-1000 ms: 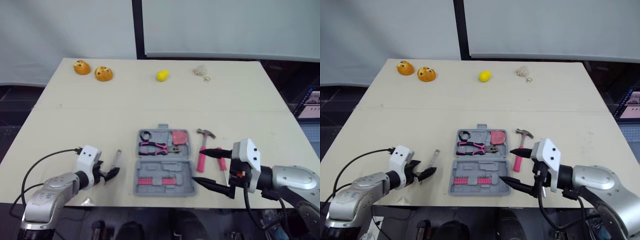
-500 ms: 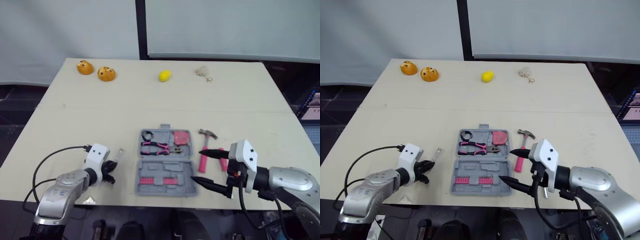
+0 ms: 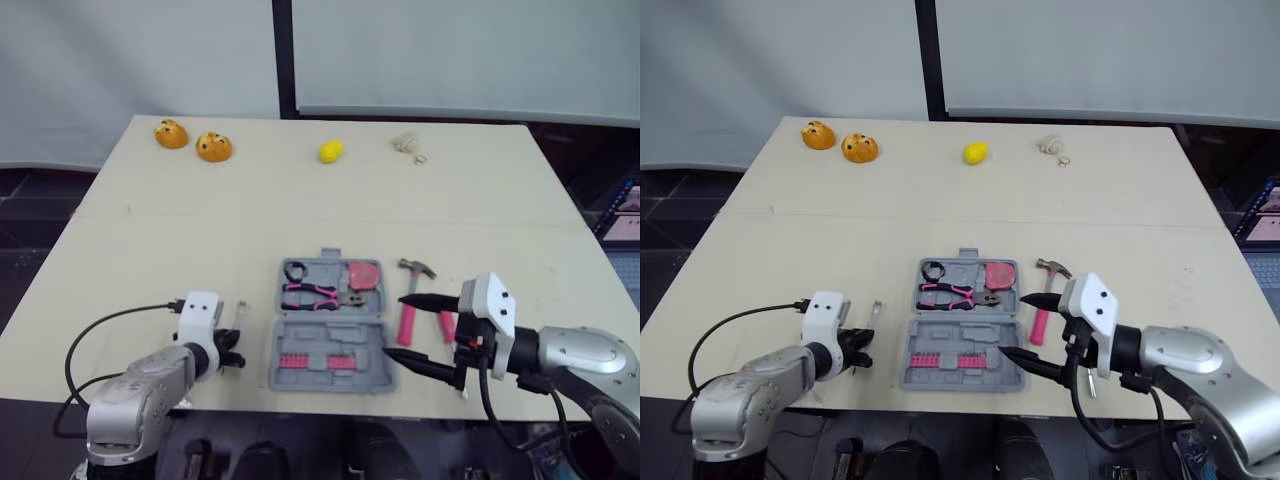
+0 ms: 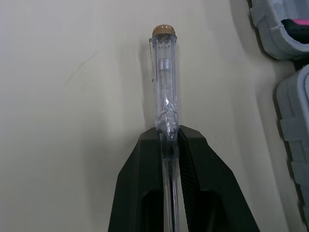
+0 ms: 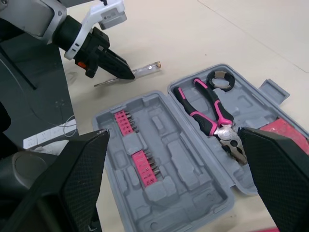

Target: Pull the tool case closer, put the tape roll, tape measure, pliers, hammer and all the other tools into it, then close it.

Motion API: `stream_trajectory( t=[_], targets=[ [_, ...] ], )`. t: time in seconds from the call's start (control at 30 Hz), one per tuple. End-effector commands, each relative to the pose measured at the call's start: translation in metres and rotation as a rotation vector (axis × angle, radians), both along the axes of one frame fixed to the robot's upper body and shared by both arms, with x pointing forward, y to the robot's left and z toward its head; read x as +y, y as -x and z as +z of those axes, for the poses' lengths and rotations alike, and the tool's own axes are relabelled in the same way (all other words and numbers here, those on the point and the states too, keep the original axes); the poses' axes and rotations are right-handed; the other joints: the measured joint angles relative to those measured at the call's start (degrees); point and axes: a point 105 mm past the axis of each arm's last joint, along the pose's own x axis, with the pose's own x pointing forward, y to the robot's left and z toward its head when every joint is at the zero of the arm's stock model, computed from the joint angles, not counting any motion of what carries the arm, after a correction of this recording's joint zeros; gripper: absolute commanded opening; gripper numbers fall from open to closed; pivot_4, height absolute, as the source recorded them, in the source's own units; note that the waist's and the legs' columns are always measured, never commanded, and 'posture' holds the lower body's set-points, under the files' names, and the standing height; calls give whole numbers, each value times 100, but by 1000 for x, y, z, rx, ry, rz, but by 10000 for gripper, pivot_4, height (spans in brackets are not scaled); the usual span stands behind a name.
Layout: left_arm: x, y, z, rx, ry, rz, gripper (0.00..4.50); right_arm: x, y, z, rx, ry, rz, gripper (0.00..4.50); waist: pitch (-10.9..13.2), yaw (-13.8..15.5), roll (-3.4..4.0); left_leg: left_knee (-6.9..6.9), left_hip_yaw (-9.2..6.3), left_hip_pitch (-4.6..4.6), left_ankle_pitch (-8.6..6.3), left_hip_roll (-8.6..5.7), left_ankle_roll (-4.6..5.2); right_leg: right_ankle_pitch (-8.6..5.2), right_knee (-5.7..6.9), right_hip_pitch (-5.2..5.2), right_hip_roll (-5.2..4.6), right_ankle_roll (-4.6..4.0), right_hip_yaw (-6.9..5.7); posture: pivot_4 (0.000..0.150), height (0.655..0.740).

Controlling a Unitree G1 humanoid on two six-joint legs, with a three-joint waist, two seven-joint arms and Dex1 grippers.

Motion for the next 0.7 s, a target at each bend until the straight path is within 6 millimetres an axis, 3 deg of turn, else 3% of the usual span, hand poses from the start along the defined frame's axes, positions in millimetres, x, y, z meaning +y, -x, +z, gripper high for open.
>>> stream_trajectory(
  t=[0.03, 0.2, 0.33, 0.5, 0.6, 0.7],
  targets=[
    [5, 3, -7, 4, -13, 37, 223, 3, 4, 3, -4, -4, 47, 45000, 0, 9, 0, 0, 0, 0, 0, 0, 0, 0, 0, 0, 0, 0, 0, 1500, 7370],
    [5, 1, -6, -24, -24, 35, 223, 4, 3, 2, 2, -1, 57, 45000, -1, 11, 1, 1, 0, 2, 2, 0, -1, 0, 2, 1, -1, 0, 1, 1500, 7370],
    [5, -3, 10, -95, 2, 23, 20279, 6, 1, 2, -2, -6, 57, 45000, -1, 1, 0, 0, -1, 1, 2, 0, -1, 0, 3, 1, -1, 0, 1, 1500, 7370],
    [0, 0, 56, -250, 165, -52, 44811, 7, 2, 0, -4, -8, 60, 45000, 2, 6, -5, 0, -4, -4, 3, 3, -2, 0, 2, -1, 2, -1, -3, 1500, 7370],
    [4, 11, 68, -264, 241, -135, 44811, 6, 2, -1, -6, -8, 57, 45000, 2, 3, -5, 0, -2, -4, 2, 2, -2, 0, 0, -1, 0, -1, -3, 1500, 7370],
    [17, 19, 77, -251, 190, -299, 44811, 7, 2, -1, -7, -11, 58, 45000, 6, -22, -12, 2, -3, -2, 6, 4, -8, -4, 4, -3, 5, -7, -5, 1500, 7370]
  ],
)
